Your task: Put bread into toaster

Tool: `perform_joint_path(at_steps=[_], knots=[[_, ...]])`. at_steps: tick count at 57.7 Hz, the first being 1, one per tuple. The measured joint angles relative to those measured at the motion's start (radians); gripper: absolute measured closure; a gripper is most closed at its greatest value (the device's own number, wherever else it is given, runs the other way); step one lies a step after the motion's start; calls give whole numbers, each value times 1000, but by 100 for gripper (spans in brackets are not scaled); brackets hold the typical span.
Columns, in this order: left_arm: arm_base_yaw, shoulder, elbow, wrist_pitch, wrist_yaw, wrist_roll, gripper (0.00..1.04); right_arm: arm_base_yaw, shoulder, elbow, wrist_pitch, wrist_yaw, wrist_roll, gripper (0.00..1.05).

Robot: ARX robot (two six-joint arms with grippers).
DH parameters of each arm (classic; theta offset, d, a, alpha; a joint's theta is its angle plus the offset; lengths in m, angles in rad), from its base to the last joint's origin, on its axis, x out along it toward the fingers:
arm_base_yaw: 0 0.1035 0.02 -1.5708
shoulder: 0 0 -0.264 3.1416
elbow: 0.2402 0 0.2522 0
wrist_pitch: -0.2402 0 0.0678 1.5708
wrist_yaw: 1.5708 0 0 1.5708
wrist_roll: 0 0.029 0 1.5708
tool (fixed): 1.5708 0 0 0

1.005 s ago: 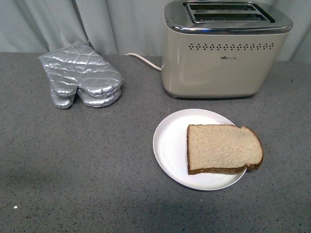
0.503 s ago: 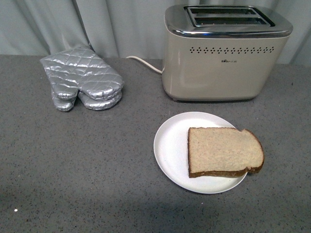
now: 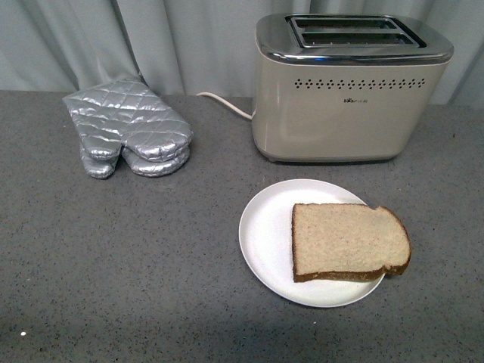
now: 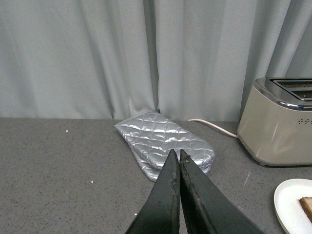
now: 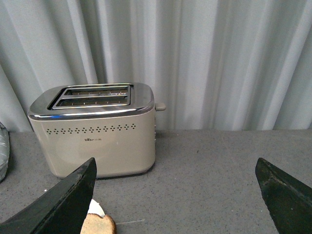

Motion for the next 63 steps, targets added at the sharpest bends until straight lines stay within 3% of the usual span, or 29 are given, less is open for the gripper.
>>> perform_joint_path(at_steps=[30, 36, 54, 63], knots=[[0, -153, 0, -152, 0, 0, 101, 0, 0, 0, 0, 0, 0, 10], [0, -295, 0, -320, 2, 0, 101, 0, 0, 0, 0, 0, 0, 10], [0, -323, 0, -329, 2, 0, 101, 0, 0, 0, 0, 0, 0, 10], [0, -323, 0, -329, 2, 0, 62, 0, 0, 0, 0, 0, 0, 10]])
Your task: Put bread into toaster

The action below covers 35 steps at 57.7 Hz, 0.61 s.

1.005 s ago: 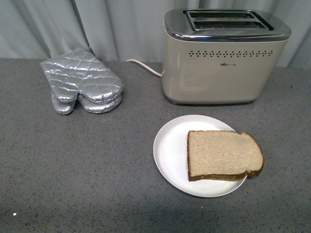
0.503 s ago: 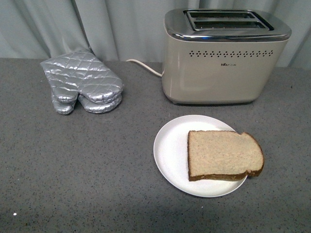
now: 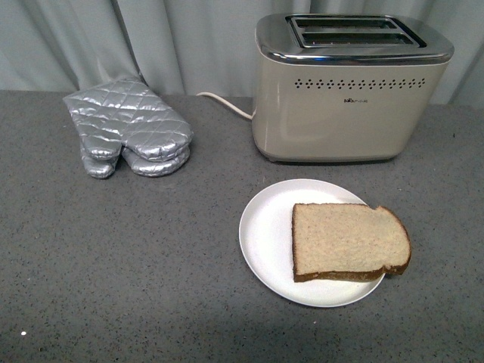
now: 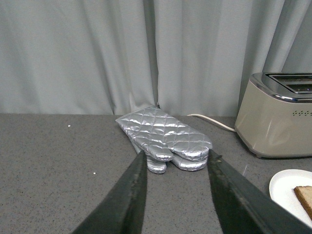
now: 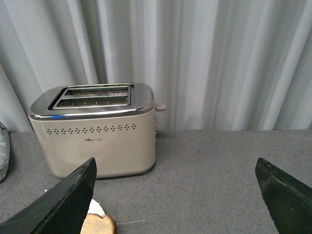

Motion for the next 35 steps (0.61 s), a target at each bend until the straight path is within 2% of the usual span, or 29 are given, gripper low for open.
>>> perform_joint_path(at_steps=[2, 18, 35], knots=[[0, 0, 0, 0, 0, 0, 53, 0, 0, 0, 0, 0, 0, 10], [0, 0, 0, 0, 0, 0, 6, 0, 0, 0, 0, 0, 0, 10], [0, 0, 0, 0, 0, 2, 7, 0, 0, 0, 0, 0, 0, 10]])
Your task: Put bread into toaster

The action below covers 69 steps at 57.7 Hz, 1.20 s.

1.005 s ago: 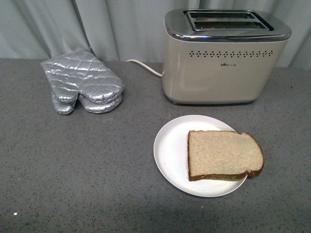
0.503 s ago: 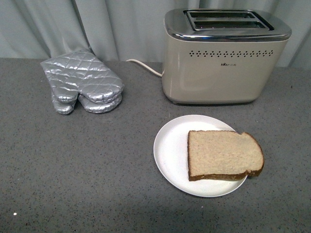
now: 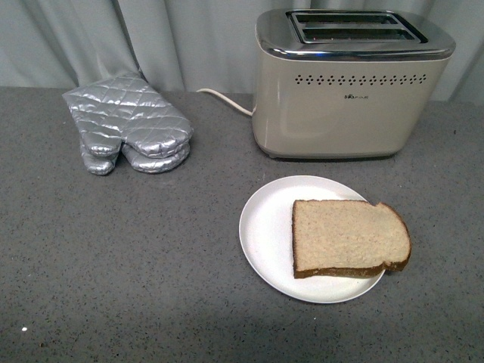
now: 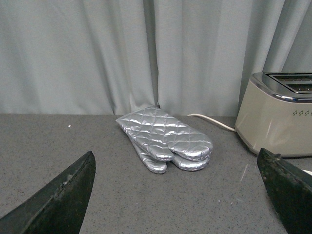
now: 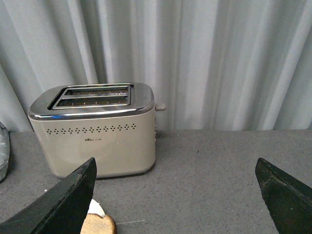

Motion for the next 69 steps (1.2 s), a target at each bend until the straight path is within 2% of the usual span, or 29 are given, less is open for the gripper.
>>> perform_joint_path(at_steps=[4, 8, 11, 16, 38, 51, 69], knots=[[0, 0, 0, 0, 0, 0, 7, 0, 0, 0, 0, 1, 0, 10], [0, 0, 0, 0, 0, 0, 7, 77, 36, 1, 46, 297, -139, 10], [0, -1, 0, 0, 0, 0, 7, 101, 51, 2, 26, 424, -213, 10], [0, -1, 0, 0, 0, 0, 7, 96, 88, 10, -23, 461, -250, 10], [0, -1, 0, 0, 0, 0, 7, -40, 663, 269, -57, 165, -122, 10], [0, -1, 0, 0, 0, 0, 7, -95, 940, 473, -215, -30, -31, 10], [0, -1, 0, 0, 0, 0, 7, -97, 1163, 607, -332, -182, 31, 10]])
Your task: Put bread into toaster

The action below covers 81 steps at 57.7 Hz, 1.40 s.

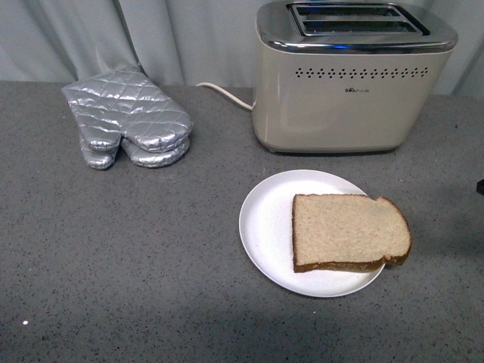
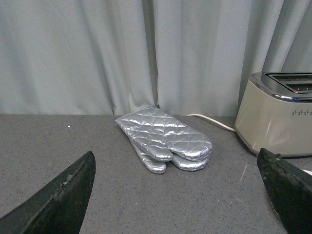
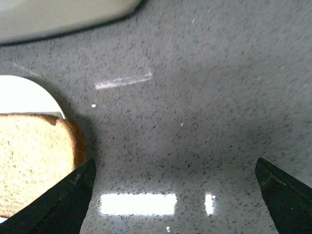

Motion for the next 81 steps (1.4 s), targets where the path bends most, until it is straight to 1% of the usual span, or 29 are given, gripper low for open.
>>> perform_joint_path(at_steps=[4, 13, 26, 45, 47, 50, 52, 62, 64, 67, 69, 74, 76, 81], knots=[[0, 0, 0, 0, 0, 0, 7, 13, 53, 36, -42, -66, 39, 10], [0, 0, 0, 0, 0, 0, 7, 68, 156, 117, -79, -147, 131, 10], [0, 0, 0, 0, 0, 0, 7, 147, 257, 204, -161, -163, 187, 10], [0, 0, 0, 0, 0, 0, 7, 187, 314, 261, -217, -159, 224, 10], [0, 0, 0, 0, 0, 0, 7, 190, 320, 264, -217, -161, 229, 14], [0, 0, 0, 0, 0, 0, 7, 193, 327, 269, -217, -161, 235, 23], [0, 0, 0, 0, 0, 0, 7, 195, 330, 271, -217, -161, 236, 27], [0, 0, 0, 0, 0, 0, 7, 203, 348, 292, -227, -145, 239, 54], [0, 0, 0, 0, 0, 0, 7, 204, 349, 294, -228, -144, 240, 57], [0, 0, 0, 0, 0, 0, 7, 205, 349, 297, -237, -136, 242, 66], [0, 0, 0, 0, 0, 0, 7, 206, 349, 298, -240, -133, 242, 70], [0, 0, 0, 0, 0, 0, 7, 206, 347, 298, -250, -130, 243, 83], [0, 0, 0, 0, 0, 0, 7, 205, 345, 298, -251, -130, 243, 87], [0, 0, 0, 0, 0, 0, 7, 201, 330, 298, -257, -136, 247, 99]])
